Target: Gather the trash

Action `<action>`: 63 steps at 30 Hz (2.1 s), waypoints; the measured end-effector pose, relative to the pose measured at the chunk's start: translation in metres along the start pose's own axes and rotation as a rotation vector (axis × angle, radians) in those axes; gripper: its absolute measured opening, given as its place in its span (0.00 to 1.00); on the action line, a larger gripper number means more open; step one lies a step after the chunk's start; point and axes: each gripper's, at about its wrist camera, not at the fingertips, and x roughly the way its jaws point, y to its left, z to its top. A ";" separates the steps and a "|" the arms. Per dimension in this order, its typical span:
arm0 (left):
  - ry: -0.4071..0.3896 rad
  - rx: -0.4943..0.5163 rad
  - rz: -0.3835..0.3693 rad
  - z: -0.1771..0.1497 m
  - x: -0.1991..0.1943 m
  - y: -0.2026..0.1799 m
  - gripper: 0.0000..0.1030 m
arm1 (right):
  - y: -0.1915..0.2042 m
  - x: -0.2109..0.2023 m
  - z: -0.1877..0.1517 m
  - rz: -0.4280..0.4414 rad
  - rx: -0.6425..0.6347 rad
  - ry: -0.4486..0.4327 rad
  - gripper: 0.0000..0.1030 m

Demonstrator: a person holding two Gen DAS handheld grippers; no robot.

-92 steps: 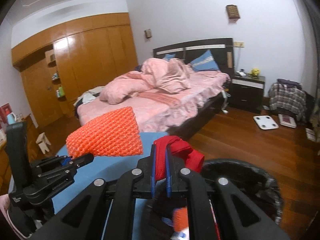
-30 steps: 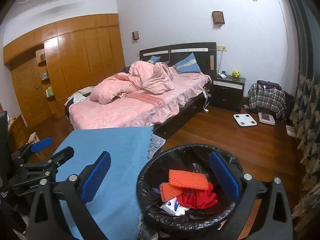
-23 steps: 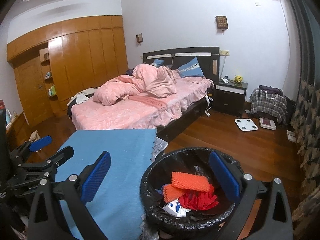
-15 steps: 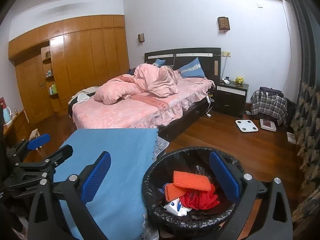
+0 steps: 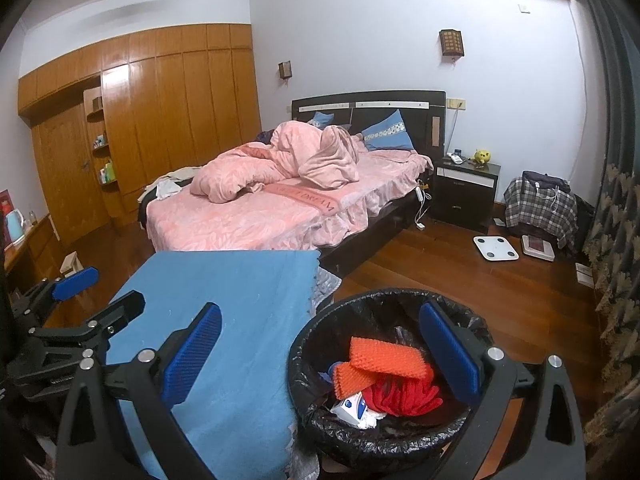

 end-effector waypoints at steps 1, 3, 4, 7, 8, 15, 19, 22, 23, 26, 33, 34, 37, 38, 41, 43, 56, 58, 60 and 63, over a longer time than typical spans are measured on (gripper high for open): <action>0.001 -0.001 -0.001 0.000 0.001 0.001 0.92 | -0.001 0.000 0.000 0.000 0.000 0.000 0.94; 0.002 -0.001 -0.002 0.000 0.001 0.001 0.92 | -0.001 0.001 0.000 -0.001 -0.001 0.002 0.94; 0.004 -0.002 -0.002 0.000 0.002 0.001 0.92 | -0.001 0.000 0.000 0.000 -0.001 0.001 0.94; 0.004 -0.002 -0.002 0.000 0.002 0.001 0.92 | -0.001 0.001 -0.001 0.002 -0.001 0.002 0.94; 0.004 -0.002 -0.002 0.000 0.001 0.001 0.92 | -0.001 0.001 -0.001 0.002 0.001 0.002 0.94; 0.003 0.000 -0.001 0.000 0.001 0.002 0.92 | 0.000 0.004 -0.003 0.004 0.001 0.003 0.94; 0.004 -0.001 -0.001 0.001 0.003 0.002 0.92 | 0.000 0.005 -0.004 0.003 0.000 0.005 0.94; 0.004 -0.002 -0.001 0.001 0.003 0.002 0.92 | 0.000 0.005 -0.004 0.004 0.002 0.006 0.94; 0.004 -0.002 -0.001 0.001 0.003 0.002 0.92 | 0.000 0.005 -0.003 0.004 0.001 0.005 0.94; 0.005 -0.001 -0.001 0.001 0.003 0.002 0.92 | 0.002 0.009 -0.009 0.005 0.000 0.010 0.94; 0.006 -0.002 -0.002 0.001 0.003 0.003 0.92 | 0.004 0.010 -0.012 0.004 0.001 0.012 0.94; 0.006 -0.002 -0.002 0.001 0.003 0.003 0.92 | 0.003 0.010 -0.011 0.005 0.000 0.011 0.94; 0.006 -0.002 -0.001 0.001 0.003 0.003 0.92 | 0.003 0.010 -0.010 0.005 0.001 0.011 0.94; 0.008 -0.002 -0.002 0.001 0.003 0.003 0.92 | 0.003 0.010 -0.011 0.005 0.000 0.011 0.94; 0.008 -0.003 -0.002 0.001 0.003 0.003 0.92 | 0.003 0.010 -0.010 0.005 0.000 0.012 0.94; 0.007 -0.002 -0.001 0.001 0.003 0.003 0.92 | 0.003 0.010 -0.010 0.005 0.001 0.012 0.94; 0.014 -0.004 -0.002 -0.003 0.003 0.004 0.92 | 0.004 0.011 -0.013 0.005 0.001 0.016 0.94; 0.015 -0.003 -0.001 -0.003 0.003 0.004 0.92 | 0.004 0.011 -0.013 0.005 0.001 0.016 0.94; 0.019 -0.004 -0.001 -0.008 0.002 0.004 0.92 | 0.004 0.011 -0.015 0.004 0.001 0.017 0.94; 0.020 -0.008 -0.006 -0.007 0.002 0.005 0.92 | 0.003 0.012 -0.014 0.004 0.002 0.018 0.94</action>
